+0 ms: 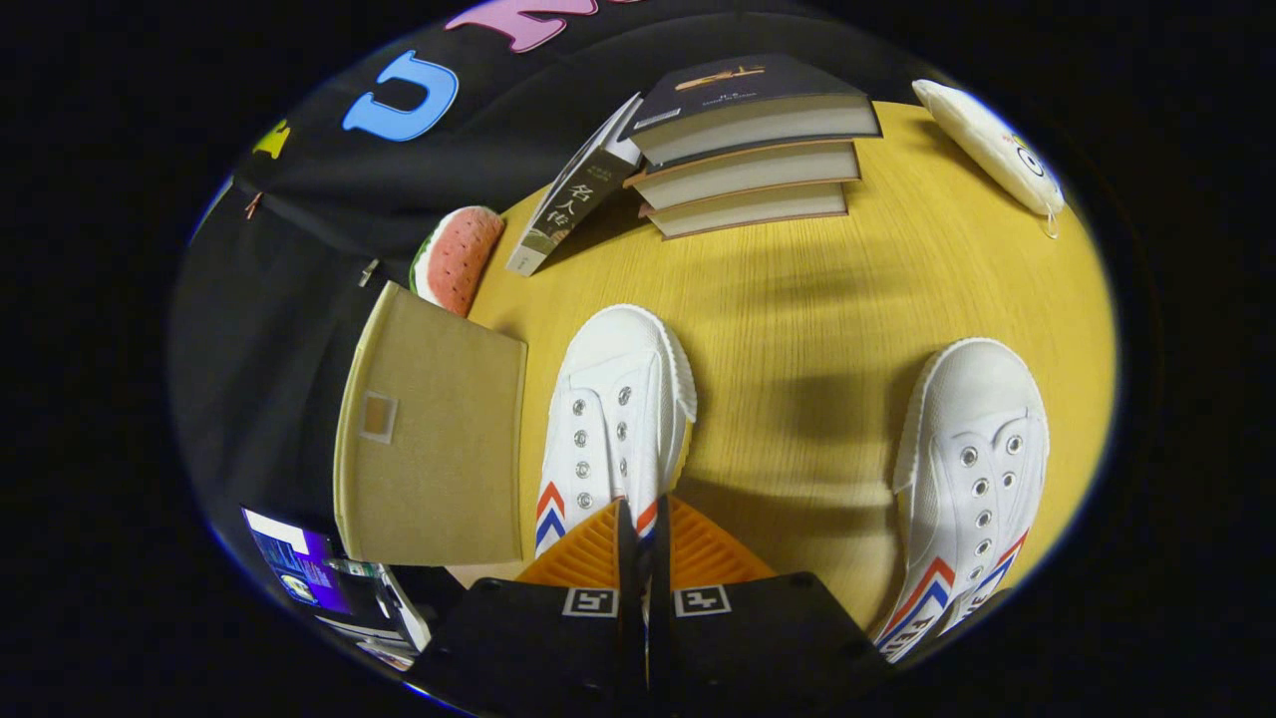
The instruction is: Open the storage box then place both shoes into the box .Put the left shoe in first, then the right shoe, with the right side of both shoes facing outward in a uniform manner.
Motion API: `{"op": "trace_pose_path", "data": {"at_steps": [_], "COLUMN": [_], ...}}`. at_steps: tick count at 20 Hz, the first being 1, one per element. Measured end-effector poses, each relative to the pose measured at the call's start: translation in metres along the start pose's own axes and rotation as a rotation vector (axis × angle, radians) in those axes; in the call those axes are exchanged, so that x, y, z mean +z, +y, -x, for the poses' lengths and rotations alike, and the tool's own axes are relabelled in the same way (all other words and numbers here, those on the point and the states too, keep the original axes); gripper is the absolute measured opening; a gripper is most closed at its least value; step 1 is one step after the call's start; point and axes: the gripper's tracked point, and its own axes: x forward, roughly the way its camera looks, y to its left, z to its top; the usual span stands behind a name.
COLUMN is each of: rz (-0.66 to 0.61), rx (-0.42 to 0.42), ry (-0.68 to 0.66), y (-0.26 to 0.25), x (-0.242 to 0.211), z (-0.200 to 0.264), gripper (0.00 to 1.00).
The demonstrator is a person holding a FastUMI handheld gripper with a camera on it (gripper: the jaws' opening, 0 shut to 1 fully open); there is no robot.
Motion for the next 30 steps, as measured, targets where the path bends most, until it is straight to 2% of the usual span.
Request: {"op": "trace_pose_path", "data": {"at_steps": [8, 15, 22, 30], "rz": [0.033, 0.004, -0.041, 0.0], "rx": [0.035, 0.083, 0.139, 0.163], "ry": [-0.082, -0.159, -0.19, -0.169], "y": [0.06, 0.142, 0.229, 0.312], "x": [0.02, 0.035, 0.043, 0.026], "z": [0.058, 0.077, 0.058, -0.011], "gripper": [0.06, 0.06, 0.06, 0.06]}}
